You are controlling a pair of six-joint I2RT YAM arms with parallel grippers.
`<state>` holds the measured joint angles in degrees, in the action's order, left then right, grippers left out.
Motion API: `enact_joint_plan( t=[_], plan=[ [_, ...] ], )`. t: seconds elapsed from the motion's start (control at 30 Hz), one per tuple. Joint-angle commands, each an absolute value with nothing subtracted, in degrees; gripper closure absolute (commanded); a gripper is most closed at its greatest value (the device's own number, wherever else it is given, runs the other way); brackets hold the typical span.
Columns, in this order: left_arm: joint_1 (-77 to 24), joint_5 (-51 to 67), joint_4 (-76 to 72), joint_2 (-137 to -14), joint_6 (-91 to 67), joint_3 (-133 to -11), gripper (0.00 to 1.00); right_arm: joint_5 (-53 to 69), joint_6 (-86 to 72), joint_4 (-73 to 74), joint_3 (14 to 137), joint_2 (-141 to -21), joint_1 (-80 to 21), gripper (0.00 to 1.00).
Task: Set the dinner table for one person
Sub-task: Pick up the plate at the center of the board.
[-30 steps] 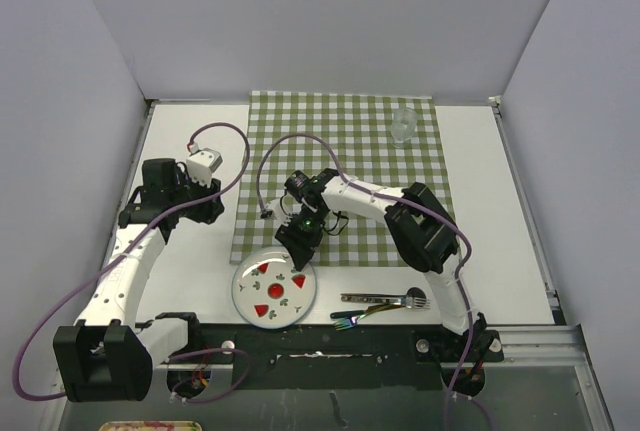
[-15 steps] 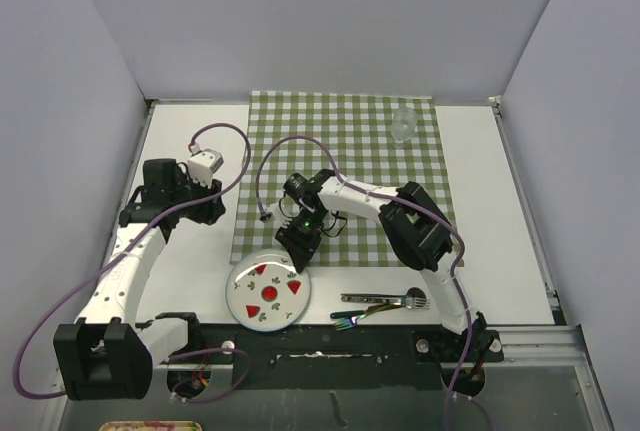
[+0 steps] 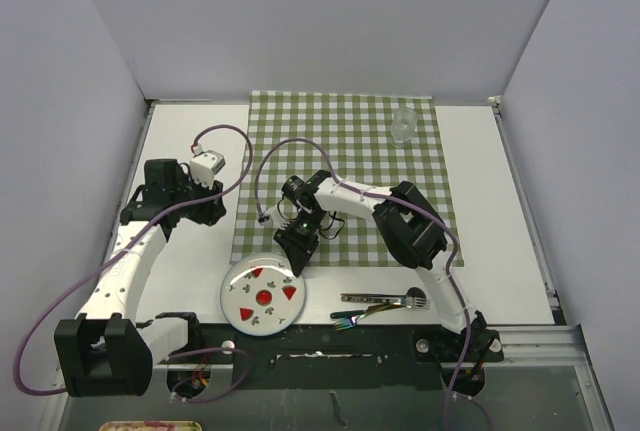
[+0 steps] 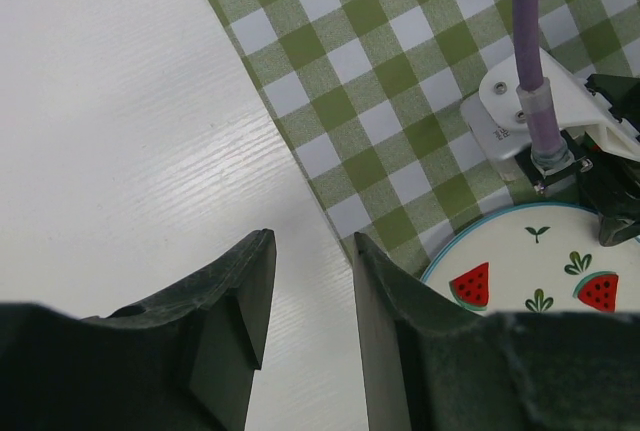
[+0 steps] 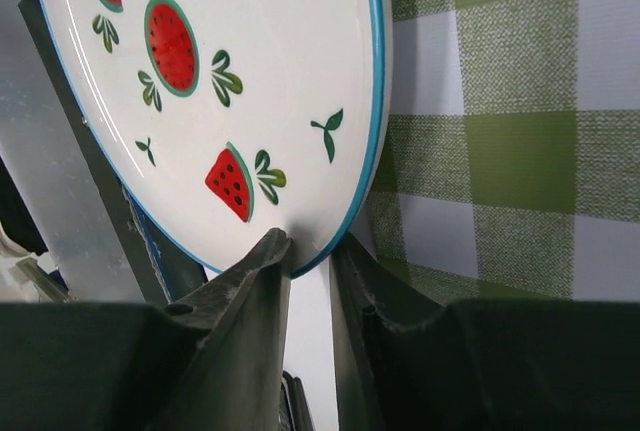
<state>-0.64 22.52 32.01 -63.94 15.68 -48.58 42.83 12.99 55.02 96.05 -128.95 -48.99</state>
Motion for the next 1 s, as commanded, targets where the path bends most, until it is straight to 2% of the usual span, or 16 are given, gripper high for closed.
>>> enact_joint_plan(
  t=[0.0,0.2,0.97],
  plan=[
    [-0.35,23.47,31.86,-64.16,16.81,-50.78,0.65,43.87,13.77,55.28,97.94,-130.67,-49.84,0.81],
    [-0.35,23.3,32.14,-64.16,17.26,-50.63,0.64,43.76,13.67,55.54,98.67,-131.79,-49.85,1.0],
    [-0.35,23.98,30.42,-64.53,17.05,-50.28,0.65,39.53,12.57,58.0,104.59,-131.02,-49.19,1.0]
  ],
)
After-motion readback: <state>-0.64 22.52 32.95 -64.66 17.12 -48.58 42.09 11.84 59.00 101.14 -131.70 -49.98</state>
